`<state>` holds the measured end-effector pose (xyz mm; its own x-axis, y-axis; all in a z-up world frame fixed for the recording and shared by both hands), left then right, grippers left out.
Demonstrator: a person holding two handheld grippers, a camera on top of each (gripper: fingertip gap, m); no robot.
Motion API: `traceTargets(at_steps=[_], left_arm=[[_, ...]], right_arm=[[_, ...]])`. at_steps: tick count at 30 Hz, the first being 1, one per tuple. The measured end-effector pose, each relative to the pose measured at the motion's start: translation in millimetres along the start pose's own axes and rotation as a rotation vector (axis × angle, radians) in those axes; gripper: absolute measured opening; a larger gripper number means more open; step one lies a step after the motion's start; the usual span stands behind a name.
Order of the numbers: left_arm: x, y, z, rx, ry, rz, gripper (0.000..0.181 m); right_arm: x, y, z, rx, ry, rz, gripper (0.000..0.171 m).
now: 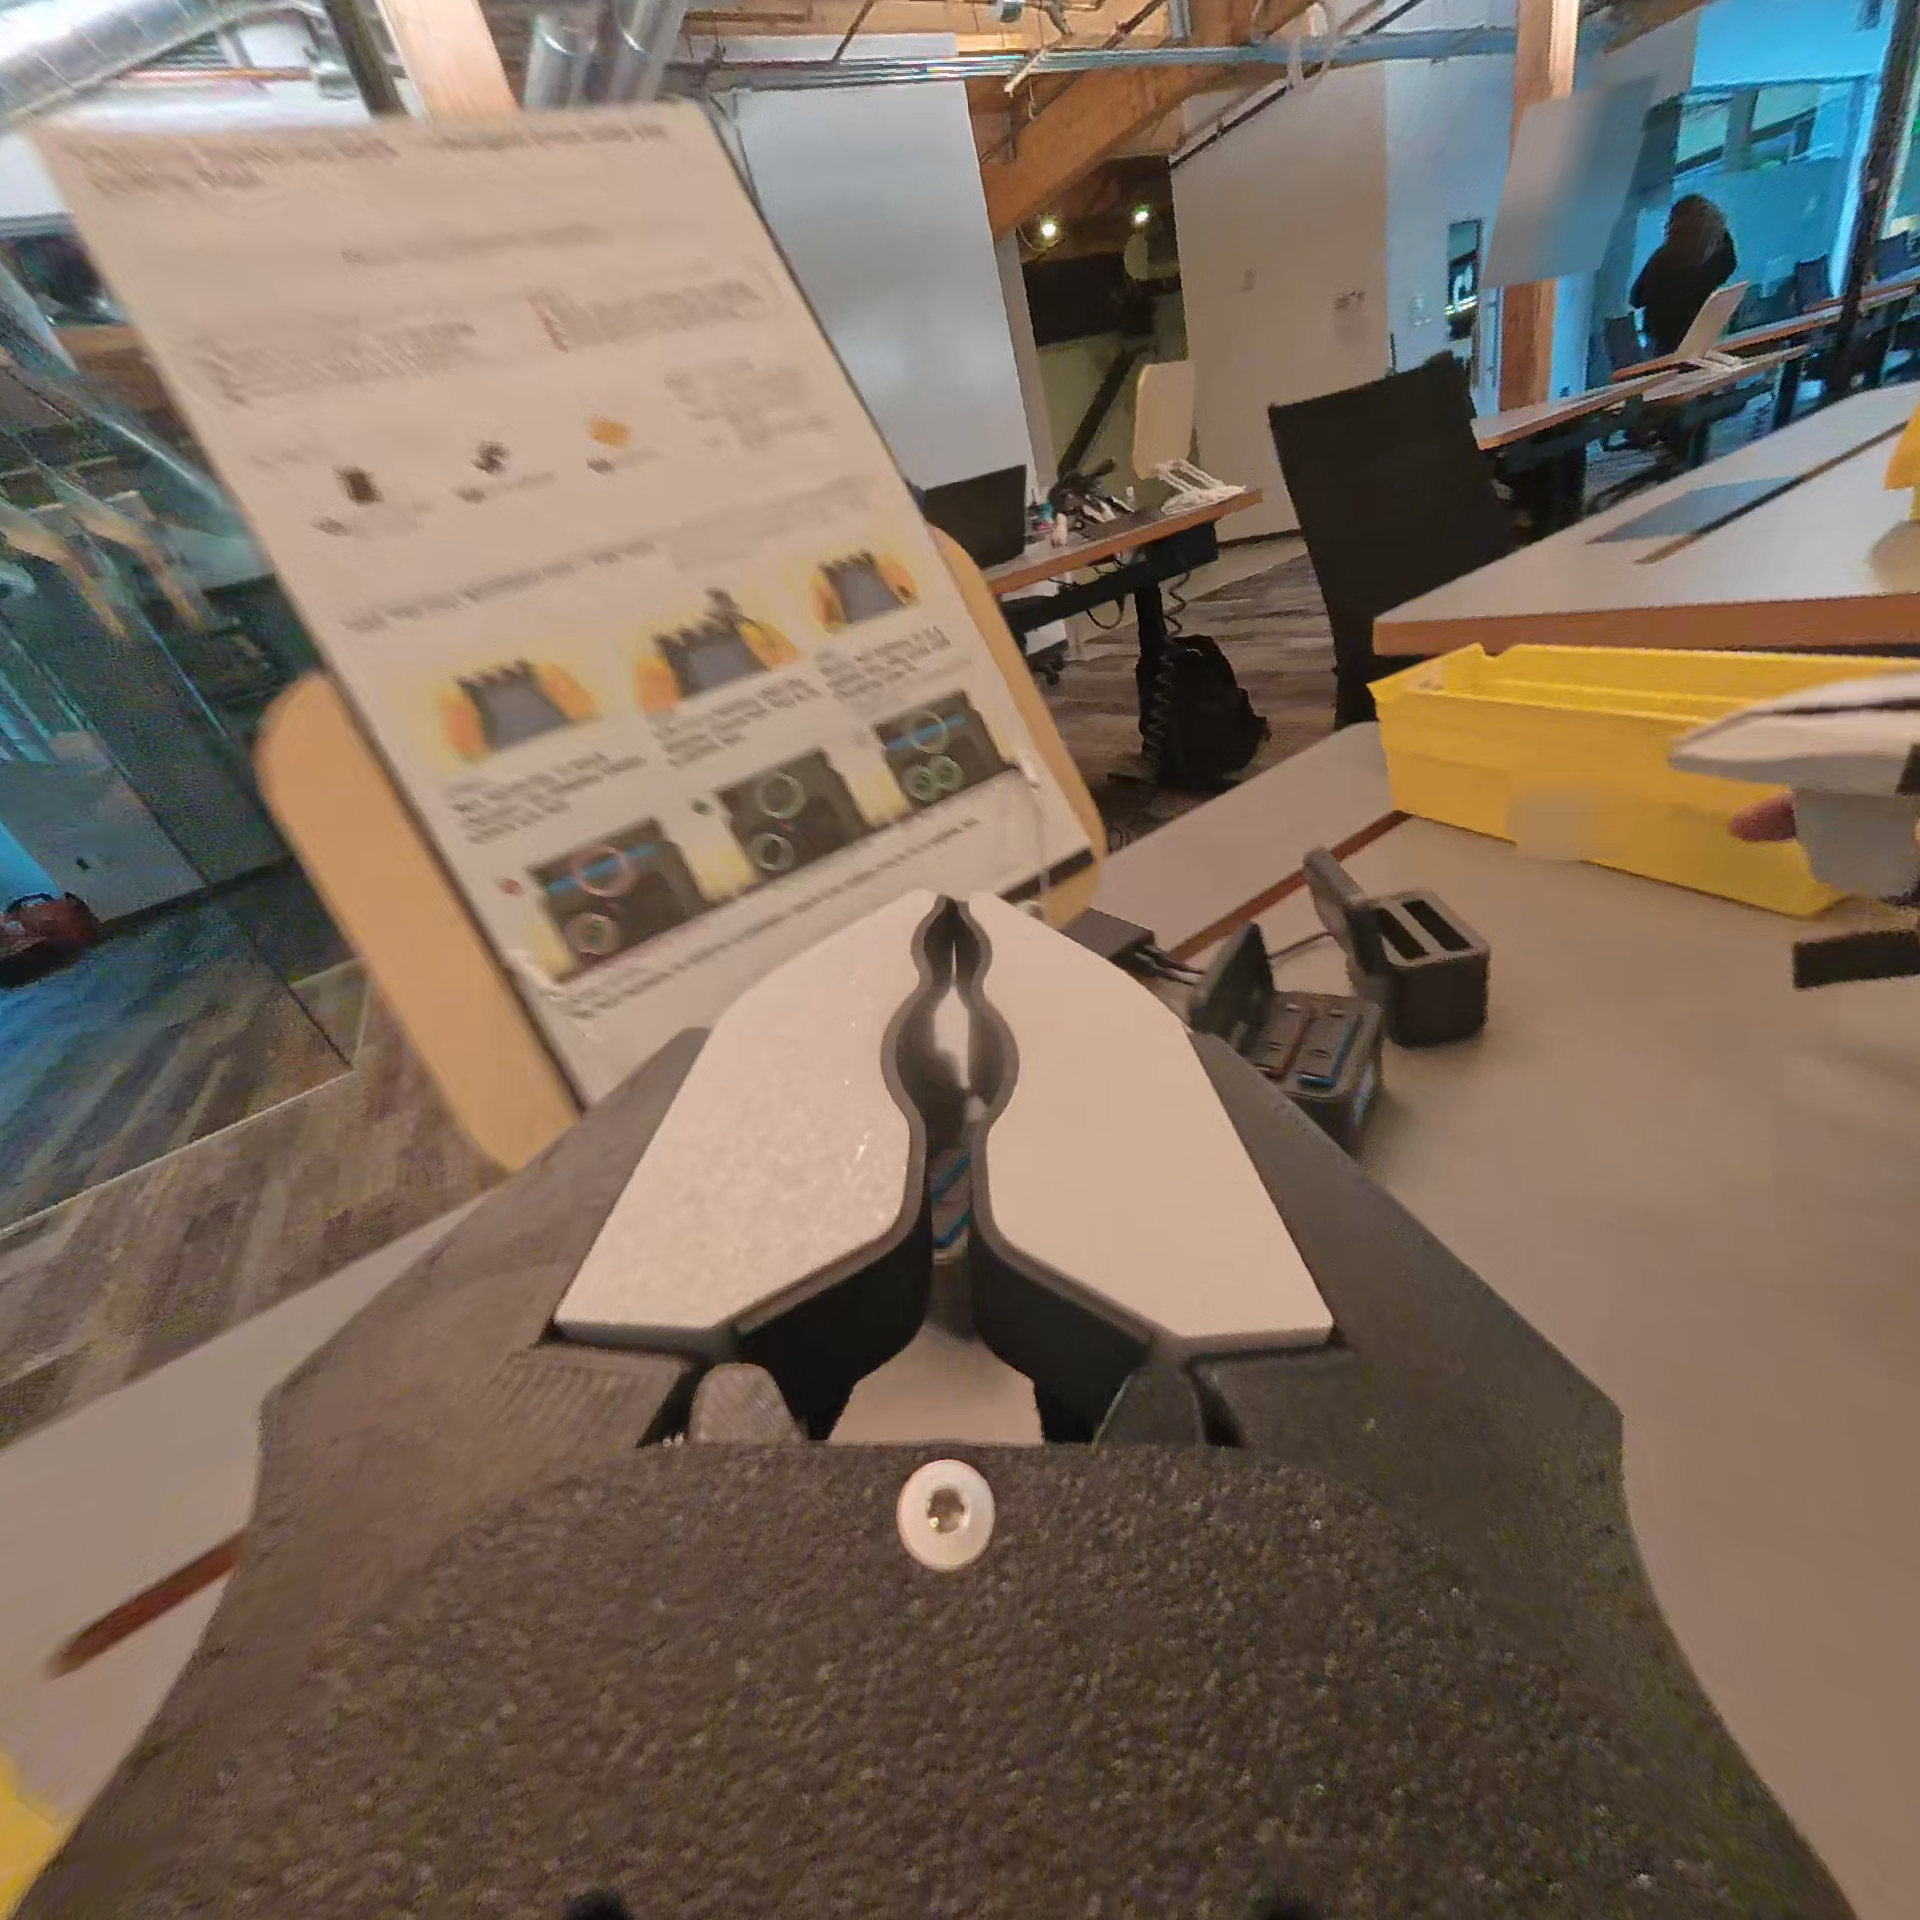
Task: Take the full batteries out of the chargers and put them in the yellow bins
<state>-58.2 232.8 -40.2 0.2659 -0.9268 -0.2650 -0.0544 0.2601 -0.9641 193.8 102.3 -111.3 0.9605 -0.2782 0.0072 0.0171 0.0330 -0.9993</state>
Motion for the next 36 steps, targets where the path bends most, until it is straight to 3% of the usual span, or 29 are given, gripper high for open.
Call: traceTargets(at_steps=[3, 6, 11, 15, 24, 36], left_arm=[[-50, -24, -50, -0.033, -0.043, 0.016, 0.000], [-110, -7, -99, -0.225, -0.124, 0.043, 0.003], [-177, 88, -170, -0.736, -0.113, 0.024, 0.027], [-186, 153, -207, -1.086, -0.004, 0.073, 0.028], [-189, 200, -215, -1.459, 0.164, 0.188, 0.031], [-189, 204, -220, -1.540, 0.181, 0.252, 0.016]], right_arm=[[-3, 0, -1, -0.002, -0.022, -0.008, 0.000], [-8, -2, -2, 0.000, -0.048, -0.018, 0.000], [-9, -7, -5, 0.013, -0.056, -0.013, 0.000], [-8, -3, -3, -0.002, -0.057, -0.008, 0.000], [-12, 2, -3, -0.019, -0.076, -0.028, 0.000], [-10, 3, -3, -0.025, -0.078, -0.022, 0.000]])
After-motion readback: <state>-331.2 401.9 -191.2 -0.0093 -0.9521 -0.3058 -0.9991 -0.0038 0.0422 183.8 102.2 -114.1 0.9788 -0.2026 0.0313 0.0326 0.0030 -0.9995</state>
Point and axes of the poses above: each gripper's, where its closed fingertips meet, z out along the fingers, y out of its underside, x = y × z across the jaws, the point moved 1 cm from there along -z, back along the fingers, and after that the axes turned 14 degrees about y, right-handed, at the moved point
